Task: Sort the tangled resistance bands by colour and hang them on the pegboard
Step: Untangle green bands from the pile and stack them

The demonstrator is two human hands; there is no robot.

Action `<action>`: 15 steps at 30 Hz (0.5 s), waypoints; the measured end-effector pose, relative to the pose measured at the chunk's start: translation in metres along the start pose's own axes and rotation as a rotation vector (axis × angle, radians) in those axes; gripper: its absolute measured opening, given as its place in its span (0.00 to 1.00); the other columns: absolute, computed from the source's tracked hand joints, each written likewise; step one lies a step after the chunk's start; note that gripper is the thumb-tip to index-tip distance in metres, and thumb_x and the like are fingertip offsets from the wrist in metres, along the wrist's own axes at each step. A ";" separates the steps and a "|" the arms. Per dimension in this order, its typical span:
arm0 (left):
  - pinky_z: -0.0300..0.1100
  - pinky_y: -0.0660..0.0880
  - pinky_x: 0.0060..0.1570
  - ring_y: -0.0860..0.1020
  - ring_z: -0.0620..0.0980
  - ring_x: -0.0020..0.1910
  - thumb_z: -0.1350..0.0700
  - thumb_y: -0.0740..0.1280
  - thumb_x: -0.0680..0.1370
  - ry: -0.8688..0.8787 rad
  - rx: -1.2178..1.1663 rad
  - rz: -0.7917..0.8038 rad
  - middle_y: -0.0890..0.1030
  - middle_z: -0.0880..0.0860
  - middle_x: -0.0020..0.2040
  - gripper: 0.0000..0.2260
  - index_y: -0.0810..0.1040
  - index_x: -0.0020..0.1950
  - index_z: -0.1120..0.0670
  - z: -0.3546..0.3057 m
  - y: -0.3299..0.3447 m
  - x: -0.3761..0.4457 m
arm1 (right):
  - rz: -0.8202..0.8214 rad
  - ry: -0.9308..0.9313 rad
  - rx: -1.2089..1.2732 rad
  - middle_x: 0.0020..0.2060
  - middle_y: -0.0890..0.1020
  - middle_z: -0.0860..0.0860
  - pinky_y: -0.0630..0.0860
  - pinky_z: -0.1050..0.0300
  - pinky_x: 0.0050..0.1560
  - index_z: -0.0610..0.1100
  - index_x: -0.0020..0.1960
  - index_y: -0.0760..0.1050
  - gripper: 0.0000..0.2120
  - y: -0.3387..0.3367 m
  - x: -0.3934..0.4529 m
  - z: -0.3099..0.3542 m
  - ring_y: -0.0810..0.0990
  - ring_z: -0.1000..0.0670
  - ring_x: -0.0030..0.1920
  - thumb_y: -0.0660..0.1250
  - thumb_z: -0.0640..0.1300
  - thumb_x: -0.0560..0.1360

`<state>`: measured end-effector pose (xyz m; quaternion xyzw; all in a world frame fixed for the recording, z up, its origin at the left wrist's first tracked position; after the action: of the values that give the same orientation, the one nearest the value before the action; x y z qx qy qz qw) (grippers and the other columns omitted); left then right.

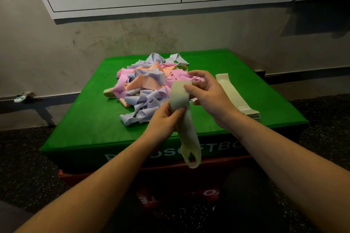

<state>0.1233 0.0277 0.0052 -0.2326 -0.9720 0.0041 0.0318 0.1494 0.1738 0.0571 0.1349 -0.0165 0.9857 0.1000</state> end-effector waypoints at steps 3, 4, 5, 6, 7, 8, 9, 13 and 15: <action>0.57 0.80 0.53 0.79 0.59 0.59 0.55 0.65 0.82 -0.031 -0.109 -0.083 0.82 0.54 0.56 0.10 0.75 0.63 0.46 0.002 -0.003 0.009 | -0.033 0.068 -0.071 0.45 0.79 0.49 0.74 0.61 0.38 0.49 0.61 0.69 0.17 -0.004 -0.006 -0.019 0.79 0.53 0.43 0.72 0.48 0.76; 0.54 0.81 0.51 0.79 0.57 0.59 0.55 0.65 0.82 -0.042 -0.139 -0.117 0.81 0.54 0.57 0.10 0.74 0.62 0.47 0.001 -0.004 0.012 | -0.026 0.090 -0.086 0.45 0.78 0.49 0.75 0.60 0.40 0.49 0.59 0.68 0.18 -0.005 -0.010 -0.027 0.79 0.51 0.45 0.73 0.49 0.75; 0.53 0.81 0.50 0.79 0.55 0.58 0.55 0.65 0.82 -0.057 -0.180 -0.148 0.80 0.54 0.58 0.09 0.74 0.62 0.47 0.001 -0.005 0.016 | -0.003 0.113 -0.094 0.46 0.78 0.48 0.76 0.59 0.43 0.49 0.57 0.68 0.19 -0.005 -0.013 -0.035 0.79 0.50 0.47 0.74 0.50 0.73; 0.52 0.81 0.48 0.79 0.54 0.57 0.55 0.64 0.82 -0.070 -0.236 -0.171 0.79 0.54 0.58 0.10 0.73 0.62 0.48 -0.001 -0.006 0.019 | 0.032 0.142 -0.105 0.47 0.78 0.47 0.77 0.57 0.46 0.49 0.55 0.67 0.20 -0.006 -0.016 -0.043 0.78 0.50 0.48 0.75 0.51 0.72; 0.50 0.81 0.45 0.79 0.53 0.55 0.56 0.64 0.82 -0.078 -0.289 -0.196 0.79 0.55 0.59 0.11 0.72 0.64 0.49 -0.002 -0.007 0.023 | 0.074 0.169 -0.120 0.48 0.77 0.47 0.78 0.57 0.49 0.49 0.55 0.67 0.22 -0.006 -0.020 -0.050 0.78 0.50 0.49 0.76 0.51 0.70; 0.50 0.81 0.44 0.80 0.53 0.55 0.56 0.64 0.82 -0.081 -0.331 -0.224 0.78 0.55 0.59 0.12 0.71 0.65 0.50 -0.003 -0.009 0.027 | 0.113 0.193 -0.158 0.50 0.77 0.47 0.79 0.57 0.50 0.49 0.56 0.66 0.24 -0.005 -0.022 -0.056 0.78 0.50 0.49 0.78 0.50 0.69; 0.51 0.82 0.45 0.80 0.53 0.56 0.56 0.63 0.82 -0.082 -0.368 -0.246 0.79 0.55 0.60 0.13 0.71 0.67 0.50 -0.004 -0.009 0.030 | 0.136 0.209 -0.223 0.51 0.76 0.47 0.79 0.57 0.49 0.48 0.57 0.65 0.25 -0.005 -0.023 -0.061 0.77 0.50 0.49 0.78 0.48 0.69; 0.55 0.80 0.55 0.81 0.52 0.56 0.56 0.60 0.84 -0.070 -0.465 -0.291 0.81 0.55 0.59 0.10 0.70 0.65 0.49 -0.008 -0.005 0.041 | 0.066 0.214 -0.457 0.49 0.75 0.50 0.75 0.58 0.41 0.48 0.57 0.63 0.20 -0.007 -0.021 -0.075 0.77 0.49 0.45 0.72 0.43 0.72; 0.54 0.80 0.56 0.81 0.53 0.55 0.56 0.60 0.84 -0.056 -0.511 -0.311 0.81 0.58 0.60 0.11 0.70 0.67 0.52 -0.009 -0.005 0.048 | 0.037 0.232 -0.521 0.52 0.75 0.50 0.76 0.54 0.44 0.50 0.57 0.63 0.22 -0.011 -0.016 -0.081 0.78 0.48 0.47 0.73 0.45 0.71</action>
<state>0.0790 0.0455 0.0174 -0.0813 -0.9660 -0.2394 -0.0545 0.1457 0.1862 -0.0250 -0.0093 -0.2603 0.9587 0.1143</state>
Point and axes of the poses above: each hand's wrist, its own x-axis towards the middle knuckle, its own y-axis out of the palm, z = x × y, the point moved 2 cm from there along x, towards the middle knuckle
